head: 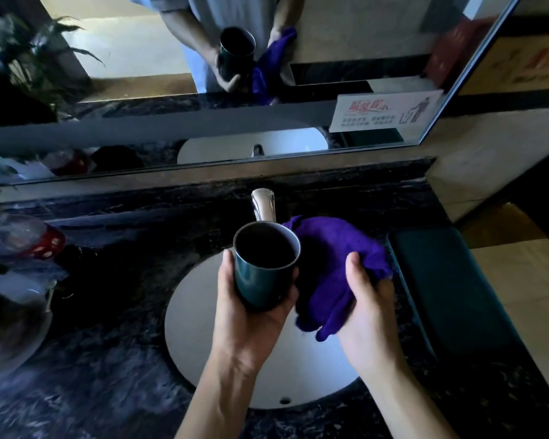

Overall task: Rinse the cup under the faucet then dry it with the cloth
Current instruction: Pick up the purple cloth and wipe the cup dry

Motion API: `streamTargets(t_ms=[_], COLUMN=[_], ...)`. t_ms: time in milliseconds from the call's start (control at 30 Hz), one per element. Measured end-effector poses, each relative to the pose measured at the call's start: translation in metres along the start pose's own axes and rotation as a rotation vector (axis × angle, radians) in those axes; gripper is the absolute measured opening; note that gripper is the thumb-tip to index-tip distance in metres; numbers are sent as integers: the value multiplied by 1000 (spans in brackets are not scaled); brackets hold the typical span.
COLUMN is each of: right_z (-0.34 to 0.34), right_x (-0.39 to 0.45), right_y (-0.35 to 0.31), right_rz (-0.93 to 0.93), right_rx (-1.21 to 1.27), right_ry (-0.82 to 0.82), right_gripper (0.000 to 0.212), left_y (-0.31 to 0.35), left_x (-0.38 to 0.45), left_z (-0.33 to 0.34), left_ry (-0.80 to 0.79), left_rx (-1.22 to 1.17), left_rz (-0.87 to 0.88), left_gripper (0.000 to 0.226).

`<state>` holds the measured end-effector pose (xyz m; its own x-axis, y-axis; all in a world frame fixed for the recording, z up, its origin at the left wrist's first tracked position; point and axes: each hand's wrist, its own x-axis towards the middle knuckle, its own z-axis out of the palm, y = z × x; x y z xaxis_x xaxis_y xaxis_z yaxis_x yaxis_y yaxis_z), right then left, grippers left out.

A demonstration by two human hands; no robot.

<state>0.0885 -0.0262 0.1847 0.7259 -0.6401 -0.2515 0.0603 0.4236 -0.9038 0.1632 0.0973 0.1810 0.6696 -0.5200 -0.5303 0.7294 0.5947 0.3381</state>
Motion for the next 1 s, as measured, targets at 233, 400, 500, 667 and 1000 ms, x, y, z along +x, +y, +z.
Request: streamTargets(t_ms=[233,400,500,667,1000], right_z=[22,23,15,15,9], right_x=[-6,-5,5,14,23], right_y=[5,-2,-10,-19,-15], right_rz=[16,12,-29,288,130], right_rx=[69,2,32,225,11], right_ry=[-247,-313,-333,-438,-444], right_gripper=[82,59,50,84,116], left_y=[-27,-35,-22,-2,3], left_x=[1,-12,-8,23,7], left_z=[1,-3,-14,-34,-7], left_ry=[58,38,70,187,-185], left_rx=[441,699,595,519,504], left_rz=[380,488,469,283,-57], left_gripper=[65,60,54,13,54])
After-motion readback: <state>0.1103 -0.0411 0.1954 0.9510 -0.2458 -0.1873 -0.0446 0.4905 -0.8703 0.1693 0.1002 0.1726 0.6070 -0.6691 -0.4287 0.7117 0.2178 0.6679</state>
